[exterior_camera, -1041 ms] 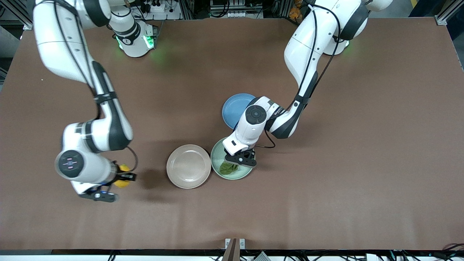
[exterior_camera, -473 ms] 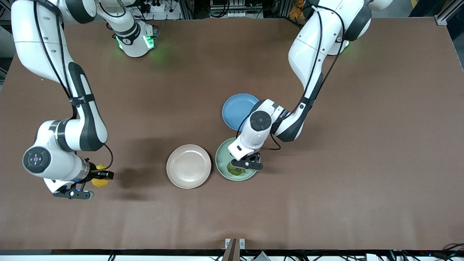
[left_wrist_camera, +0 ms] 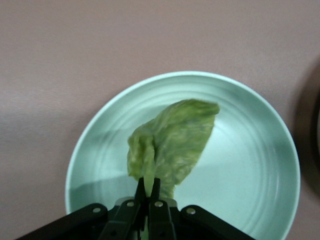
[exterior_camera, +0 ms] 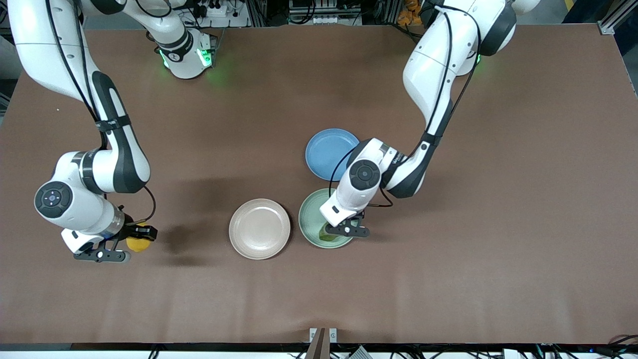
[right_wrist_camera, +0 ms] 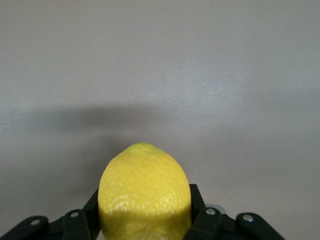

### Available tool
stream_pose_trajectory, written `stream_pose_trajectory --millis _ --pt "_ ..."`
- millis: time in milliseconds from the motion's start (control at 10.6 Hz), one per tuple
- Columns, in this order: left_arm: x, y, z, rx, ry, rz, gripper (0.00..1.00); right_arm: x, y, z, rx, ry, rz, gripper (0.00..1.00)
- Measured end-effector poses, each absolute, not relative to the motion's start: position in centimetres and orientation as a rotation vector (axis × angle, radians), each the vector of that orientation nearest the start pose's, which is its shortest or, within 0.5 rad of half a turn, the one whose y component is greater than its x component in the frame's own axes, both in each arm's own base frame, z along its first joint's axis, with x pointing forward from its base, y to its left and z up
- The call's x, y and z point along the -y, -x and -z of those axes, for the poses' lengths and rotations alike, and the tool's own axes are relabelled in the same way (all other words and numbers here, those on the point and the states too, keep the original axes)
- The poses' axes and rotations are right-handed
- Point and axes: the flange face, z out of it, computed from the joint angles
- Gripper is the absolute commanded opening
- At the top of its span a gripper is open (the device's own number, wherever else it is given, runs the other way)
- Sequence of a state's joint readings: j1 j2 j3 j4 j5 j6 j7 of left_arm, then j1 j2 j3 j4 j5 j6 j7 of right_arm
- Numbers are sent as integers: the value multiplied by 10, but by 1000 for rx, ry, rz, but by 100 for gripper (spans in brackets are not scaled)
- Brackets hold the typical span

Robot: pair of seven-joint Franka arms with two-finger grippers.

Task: Pick lemon and lettuce from plates
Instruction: 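Carry the lemon off the plate with the right gripper while the left lifts lettuce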

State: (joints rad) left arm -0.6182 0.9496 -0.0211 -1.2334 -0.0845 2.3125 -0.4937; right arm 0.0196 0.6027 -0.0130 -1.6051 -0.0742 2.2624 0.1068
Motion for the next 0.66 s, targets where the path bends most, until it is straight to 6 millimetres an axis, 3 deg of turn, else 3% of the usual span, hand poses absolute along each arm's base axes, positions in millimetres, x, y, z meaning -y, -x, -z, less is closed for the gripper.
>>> stream_pose_trajectory --millis 378,662 --pt "436 -632 -230 -64 3283 46 0 -20 -699 -301 -39 3204 124 0" --pt "411 -645 -255 -14 3262 -25 0 4 -698 -298 -22 3222 103 0"
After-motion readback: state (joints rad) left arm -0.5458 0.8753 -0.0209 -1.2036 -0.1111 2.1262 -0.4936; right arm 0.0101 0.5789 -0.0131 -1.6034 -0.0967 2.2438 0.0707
